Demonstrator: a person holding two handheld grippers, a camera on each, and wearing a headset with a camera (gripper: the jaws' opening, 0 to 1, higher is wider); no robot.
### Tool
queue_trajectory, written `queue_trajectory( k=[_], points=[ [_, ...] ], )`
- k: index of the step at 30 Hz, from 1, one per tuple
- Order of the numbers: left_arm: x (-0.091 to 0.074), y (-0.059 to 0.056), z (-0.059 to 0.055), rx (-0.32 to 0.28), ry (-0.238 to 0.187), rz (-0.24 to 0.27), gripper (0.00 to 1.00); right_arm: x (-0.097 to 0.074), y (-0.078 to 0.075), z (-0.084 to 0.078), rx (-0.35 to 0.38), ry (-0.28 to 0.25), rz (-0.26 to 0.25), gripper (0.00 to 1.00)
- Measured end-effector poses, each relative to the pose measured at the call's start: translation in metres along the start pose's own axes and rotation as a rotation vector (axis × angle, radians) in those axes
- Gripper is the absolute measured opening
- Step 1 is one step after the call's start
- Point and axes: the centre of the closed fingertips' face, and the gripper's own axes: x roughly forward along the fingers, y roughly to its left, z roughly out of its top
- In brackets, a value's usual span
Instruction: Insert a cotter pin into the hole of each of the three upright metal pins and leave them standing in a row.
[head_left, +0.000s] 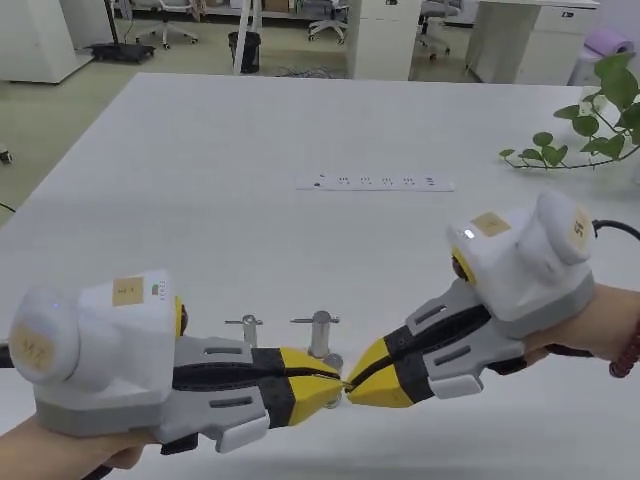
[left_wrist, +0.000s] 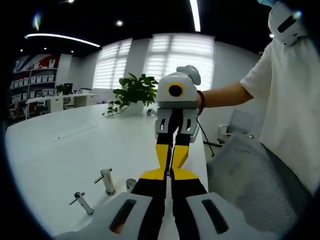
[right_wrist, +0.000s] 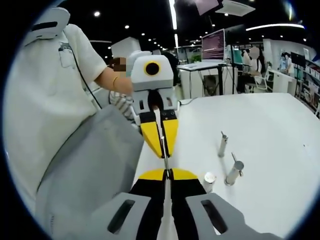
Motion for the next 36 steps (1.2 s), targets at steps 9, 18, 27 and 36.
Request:
queue_trajectory(
  k=[9, 18, 27, 36],
  points=[
    [0.0, 0.011, -0.004, 0.028, 0.02, 0.067, 0.05, -0.001, -0.007, -0.004, -0.04, 0.051, -0.043, 0.02],
    [0.0, 0.028, -0.019, 0.048, 0.057, 0.169, 0.24, -0.01, -0.024, -0.02, -0.094, 0.174, -0.118, 0.02],
    [0.004, 0.046, -0.034, 0.051, 0.076, 0.255, 0.3, -0.015, -0.033, -0.034, -0.112, 0.262, -0.152, 0.02],
    [0.011, 0.061, -0.052, 0.043, 0.123, 0.306, 0.3, -0.02, -0.045, -0.05, -0.116, 0.334, -0.187, 0.02]
  ],
)
